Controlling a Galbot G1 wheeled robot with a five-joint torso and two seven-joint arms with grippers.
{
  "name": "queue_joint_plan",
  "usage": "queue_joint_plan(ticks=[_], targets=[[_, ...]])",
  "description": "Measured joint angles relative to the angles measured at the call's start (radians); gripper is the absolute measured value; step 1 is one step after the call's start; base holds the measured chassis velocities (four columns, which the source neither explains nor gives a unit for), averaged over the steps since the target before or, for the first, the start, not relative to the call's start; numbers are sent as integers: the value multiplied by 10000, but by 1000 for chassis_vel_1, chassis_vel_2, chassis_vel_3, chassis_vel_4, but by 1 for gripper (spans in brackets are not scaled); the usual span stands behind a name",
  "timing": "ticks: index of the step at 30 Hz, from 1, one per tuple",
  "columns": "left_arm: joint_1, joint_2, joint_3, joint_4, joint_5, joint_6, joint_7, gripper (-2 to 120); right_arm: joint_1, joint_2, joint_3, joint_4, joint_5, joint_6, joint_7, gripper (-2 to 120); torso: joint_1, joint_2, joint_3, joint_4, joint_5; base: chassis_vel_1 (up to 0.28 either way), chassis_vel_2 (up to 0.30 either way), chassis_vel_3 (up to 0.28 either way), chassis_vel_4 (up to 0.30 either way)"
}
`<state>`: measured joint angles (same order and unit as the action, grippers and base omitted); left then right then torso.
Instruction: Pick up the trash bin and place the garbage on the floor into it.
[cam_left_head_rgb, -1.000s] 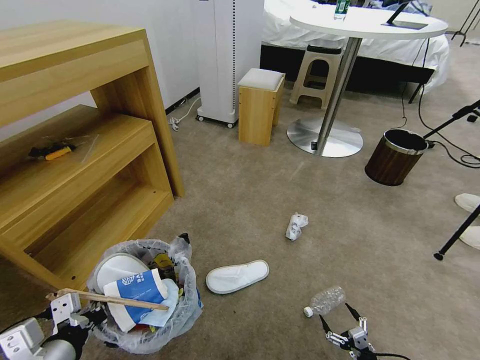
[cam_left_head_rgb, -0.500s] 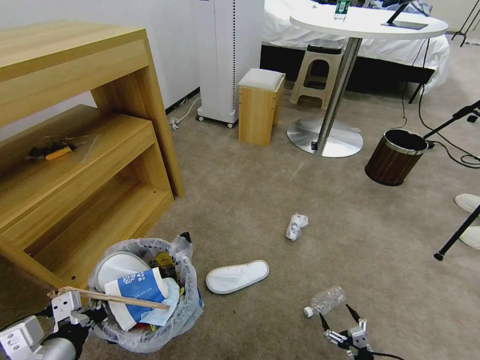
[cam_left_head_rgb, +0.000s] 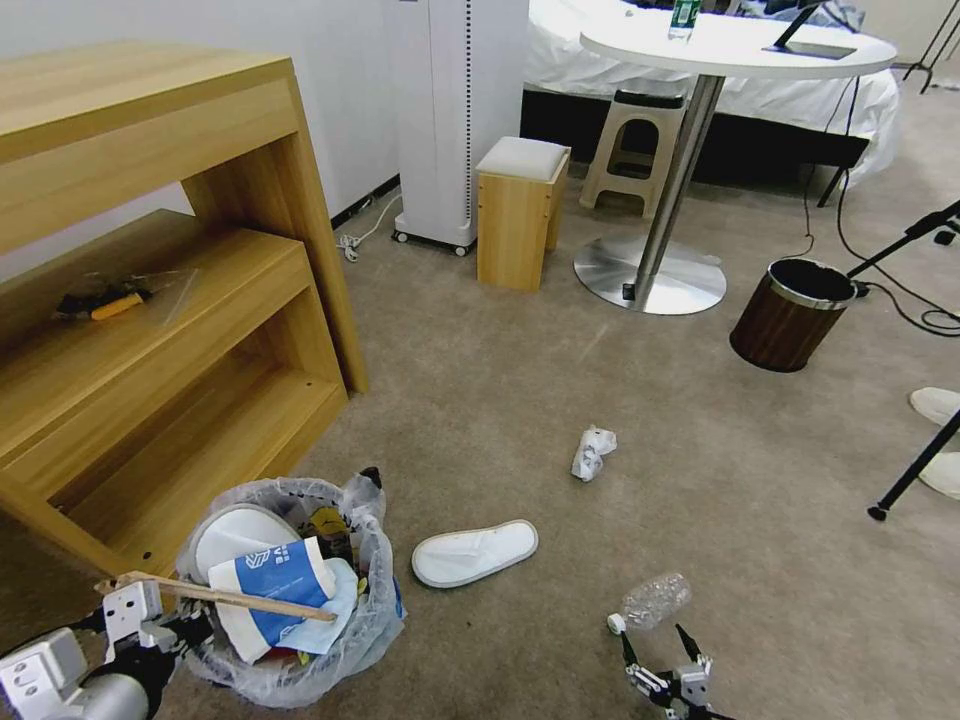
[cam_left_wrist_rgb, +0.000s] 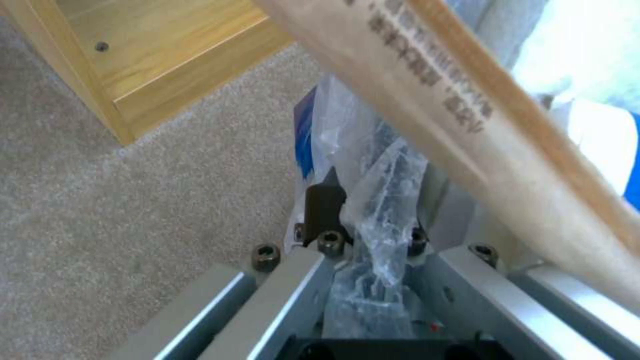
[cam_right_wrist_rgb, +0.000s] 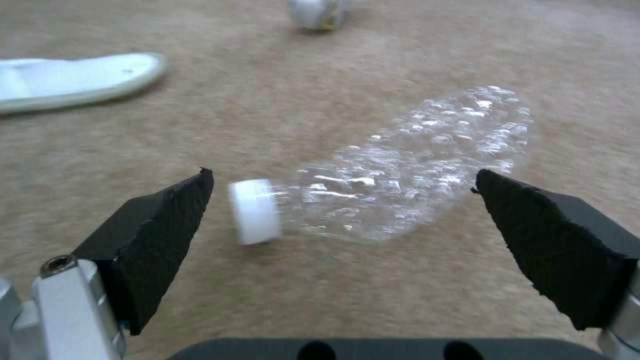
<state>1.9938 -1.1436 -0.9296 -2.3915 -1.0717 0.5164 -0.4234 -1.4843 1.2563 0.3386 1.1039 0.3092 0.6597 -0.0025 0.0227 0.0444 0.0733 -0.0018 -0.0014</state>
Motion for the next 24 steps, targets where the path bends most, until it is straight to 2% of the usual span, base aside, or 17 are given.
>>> queue_joint_plan(ticks=[6, 15, 20, 23, 24], targets=[[1, 77, 2, -99, -121, -14, -16, 0, 251, 207, -43, -298, -64, -161, 346, 100, 0, 1, 1, 3, -24, 0, 0, 0, 0], [-27, 81, 19, -98, -151, -44, -34, 0, 644, 298, -289, -662, 74, -305, 527, 100, 0, 2, 1, 2, -31, 0, 0, 0, 0], [-58, 58, 22, -69, -152, -46, -41, 0, 529, 297, -291, -157, 112, -326, 453, 100, 0, 1, 0, 3, -30, 0, 0, 0, 0], [-50, 46, 3, -111, -149, -45, -42, 0, 455, 255, -291, 179, 281, -420, 439, 100, 0, -1, -1, 1, -11, 0, 0, 0, 0], [-36, 44, -12, -169, -149, -46, -45, 0, 407, 186, -290, 342, 385, -447, 432, 100, 0, -1, -1, -4, 29, 0, 0, 0, 0]])
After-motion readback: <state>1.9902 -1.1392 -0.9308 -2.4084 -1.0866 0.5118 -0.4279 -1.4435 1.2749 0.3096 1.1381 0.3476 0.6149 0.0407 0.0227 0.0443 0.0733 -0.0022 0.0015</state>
